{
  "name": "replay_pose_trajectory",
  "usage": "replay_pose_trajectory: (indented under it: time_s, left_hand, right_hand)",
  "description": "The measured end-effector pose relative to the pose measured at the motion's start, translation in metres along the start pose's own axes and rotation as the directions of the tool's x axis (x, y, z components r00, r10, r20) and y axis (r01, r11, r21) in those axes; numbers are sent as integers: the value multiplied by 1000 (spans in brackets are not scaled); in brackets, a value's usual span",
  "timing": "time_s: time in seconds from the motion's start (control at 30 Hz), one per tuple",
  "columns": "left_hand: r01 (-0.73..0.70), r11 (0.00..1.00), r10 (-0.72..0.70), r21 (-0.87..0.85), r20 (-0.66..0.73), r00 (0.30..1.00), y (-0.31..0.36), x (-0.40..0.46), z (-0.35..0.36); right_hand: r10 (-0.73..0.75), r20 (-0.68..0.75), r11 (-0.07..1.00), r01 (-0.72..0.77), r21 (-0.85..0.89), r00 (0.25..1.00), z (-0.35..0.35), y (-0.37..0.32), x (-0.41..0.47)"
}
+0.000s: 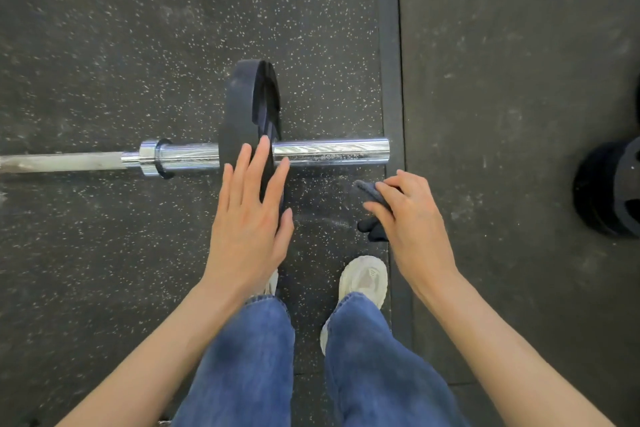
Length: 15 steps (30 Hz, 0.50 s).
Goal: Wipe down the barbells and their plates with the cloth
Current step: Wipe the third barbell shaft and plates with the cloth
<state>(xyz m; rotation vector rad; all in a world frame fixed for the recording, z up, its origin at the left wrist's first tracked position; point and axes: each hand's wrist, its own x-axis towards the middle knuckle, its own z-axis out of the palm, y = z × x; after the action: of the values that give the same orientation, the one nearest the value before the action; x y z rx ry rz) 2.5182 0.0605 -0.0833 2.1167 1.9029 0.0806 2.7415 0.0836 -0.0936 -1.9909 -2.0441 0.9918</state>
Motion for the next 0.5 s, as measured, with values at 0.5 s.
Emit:
replay_pose_trajectory:
  time_s: [0.5]
  left_hand:
    - [-107,985,147,133,-341,929,-20,32,47]
  right_hand:
    - [-229,-372,973,210,-90,900,49,27,66]
